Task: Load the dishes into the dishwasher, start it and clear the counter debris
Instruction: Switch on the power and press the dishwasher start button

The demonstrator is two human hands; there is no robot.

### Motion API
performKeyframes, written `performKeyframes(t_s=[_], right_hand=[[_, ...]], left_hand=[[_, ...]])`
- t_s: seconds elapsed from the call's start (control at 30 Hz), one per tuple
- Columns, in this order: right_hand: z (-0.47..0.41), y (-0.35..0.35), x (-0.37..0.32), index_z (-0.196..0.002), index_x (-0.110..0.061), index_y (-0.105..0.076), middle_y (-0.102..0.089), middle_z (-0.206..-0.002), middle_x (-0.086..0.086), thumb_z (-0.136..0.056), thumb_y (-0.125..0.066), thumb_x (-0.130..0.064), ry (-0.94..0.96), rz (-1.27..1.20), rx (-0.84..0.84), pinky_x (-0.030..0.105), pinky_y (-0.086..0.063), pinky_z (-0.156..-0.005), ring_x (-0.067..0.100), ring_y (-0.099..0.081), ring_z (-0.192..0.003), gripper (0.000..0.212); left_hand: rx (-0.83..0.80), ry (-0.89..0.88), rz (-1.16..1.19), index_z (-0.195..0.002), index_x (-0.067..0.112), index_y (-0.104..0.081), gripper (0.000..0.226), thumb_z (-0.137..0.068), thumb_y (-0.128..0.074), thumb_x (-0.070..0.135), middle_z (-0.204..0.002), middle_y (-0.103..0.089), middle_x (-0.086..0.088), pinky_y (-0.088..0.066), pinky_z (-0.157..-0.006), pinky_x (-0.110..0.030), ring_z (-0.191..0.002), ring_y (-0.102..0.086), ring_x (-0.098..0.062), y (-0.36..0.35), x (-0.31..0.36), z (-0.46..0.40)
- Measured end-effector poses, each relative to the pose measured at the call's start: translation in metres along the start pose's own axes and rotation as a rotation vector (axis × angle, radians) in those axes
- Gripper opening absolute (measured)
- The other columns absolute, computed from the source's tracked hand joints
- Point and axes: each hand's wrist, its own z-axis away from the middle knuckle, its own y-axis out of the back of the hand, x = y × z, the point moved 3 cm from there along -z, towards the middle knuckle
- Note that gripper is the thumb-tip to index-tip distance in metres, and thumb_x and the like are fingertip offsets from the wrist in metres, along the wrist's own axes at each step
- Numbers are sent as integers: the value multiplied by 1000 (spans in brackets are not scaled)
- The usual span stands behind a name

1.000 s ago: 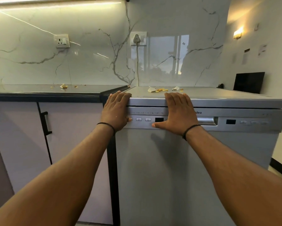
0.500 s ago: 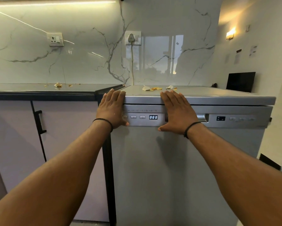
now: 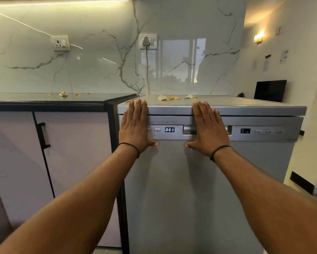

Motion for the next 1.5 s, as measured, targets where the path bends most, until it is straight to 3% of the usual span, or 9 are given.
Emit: performKeyframes(t_s=[0.33,1.17,1.5], right_hand=[[-1,-13,-8,-150,-14,16,12,-160,6,-59,-75,-68,-38,-19,43,46,5,-120,24,15,-147,140],[1,-8,-6,-152,-15,12,11,-161,6,-63,-75,-64,15,-63,67,43,7,-120,23,13,-147,133],[8,-11,29,-152,-22,11,6,-161,5,-58,-78,-65,10,7,55,46,3,-120,23,10,-148,137]], left_hand=[[18,28,-68,-151,28,19,134,-64,-80,55,-158,11,-12,6,-119,-47,-145,18,-35,-9,6,1],[8,88,-52,-151,27,16,127,-70,-80,48,-158,9,-11,4,-120,-46,-146,16,-34,-2,12,4],[6,96,-124,-151,22,15,132,-66,-82,49,-157,6,-15,2,-119,-46,-146,13,-37,-3,13,4]])
